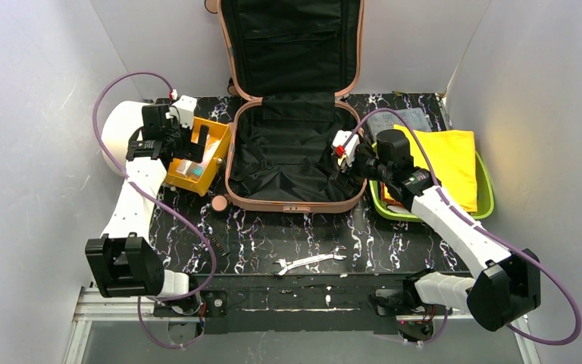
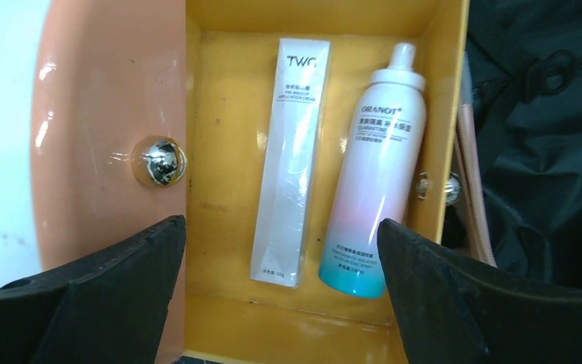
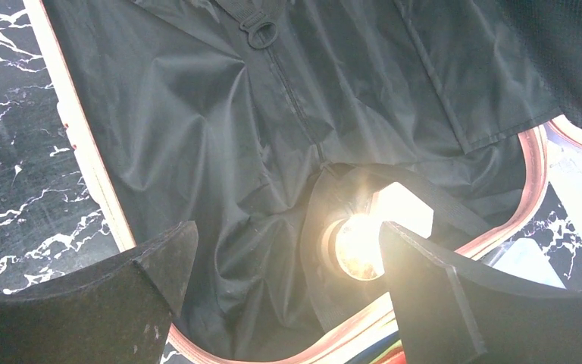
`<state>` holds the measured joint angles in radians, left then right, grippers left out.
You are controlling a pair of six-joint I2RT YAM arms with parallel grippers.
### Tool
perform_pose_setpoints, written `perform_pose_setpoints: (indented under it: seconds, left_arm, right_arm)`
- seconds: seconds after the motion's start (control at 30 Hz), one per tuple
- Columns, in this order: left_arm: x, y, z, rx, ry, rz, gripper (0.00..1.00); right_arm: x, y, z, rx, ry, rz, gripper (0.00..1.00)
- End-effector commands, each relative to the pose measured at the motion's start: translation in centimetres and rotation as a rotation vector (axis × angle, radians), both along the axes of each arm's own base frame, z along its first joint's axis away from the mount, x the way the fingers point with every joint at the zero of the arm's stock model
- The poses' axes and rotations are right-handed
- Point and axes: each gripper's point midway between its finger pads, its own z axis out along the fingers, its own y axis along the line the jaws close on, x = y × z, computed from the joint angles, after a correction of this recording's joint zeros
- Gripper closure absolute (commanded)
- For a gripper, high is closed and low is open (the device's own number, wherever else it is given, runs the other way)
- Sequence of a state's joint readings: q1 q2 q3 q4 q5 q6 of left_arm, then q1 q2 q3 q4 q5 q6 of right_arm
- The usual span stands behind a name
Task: Open, take out, and arrange the luggage
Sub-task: Place the makeup in the drawer, then close the drawer in the storage box.
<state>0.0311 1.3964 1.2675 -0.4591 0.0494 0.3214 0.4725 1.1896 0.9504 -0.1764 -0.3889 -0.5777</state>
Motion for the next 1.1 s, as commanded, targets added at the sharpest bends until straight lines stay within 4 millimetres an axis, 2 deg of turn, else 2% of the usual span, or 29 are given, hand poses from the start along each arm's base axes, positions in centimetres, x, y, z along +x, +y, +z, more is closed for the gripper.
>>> perform_pose_setpoints:
  seconds: [0.0,0.1,0.17,0.4,0.53,0.87,1.07]
  left_arm:
    - [-0.8,-2.2,3.5,-0.065,-0.108,-0.095,0.02]
    - [-1.3,-3.4,3.5,-0.076,-0.108,-0.161,0.02]
    - [-1.8,-5.3,3.2,-0.069,-0.103,-0.234,0.02]
    - [-2.0,-7.1,1.2,0.103,-0.096,-0.325,0.02]
    - [-1.2,-7.1,0.8,0.194,-0.098,-0.332,0.02]
    - [1.4,-5.4,-0.1,0.358,-0.119,-0.279,0.02]
    - [2.7,-4.5,0.1,0.426,-0.140,-0.249,0.09]
  right_arm:
    - [0.1,0.4,1.5,0.045,-0.036,0.013,0.02]
    - [0.1,0.3,1.4,0.045,-0.034,0.012,0.02]
    - [0.1,0.2,1.3,0.047,-0.031,0.010,0.02]
    - [0.2,0.1,1.0,0.057,-0.015,0.014,0.02]
    - [0.3,-0.1,0.8,0.061,-0.006,0.012,0.02]
    - [0.3,-0.6,0.7,0.078,0.013,0.008,0.02]
    - [0.2,-0.7,0.7,0.088,0.022,0.009,0.02]
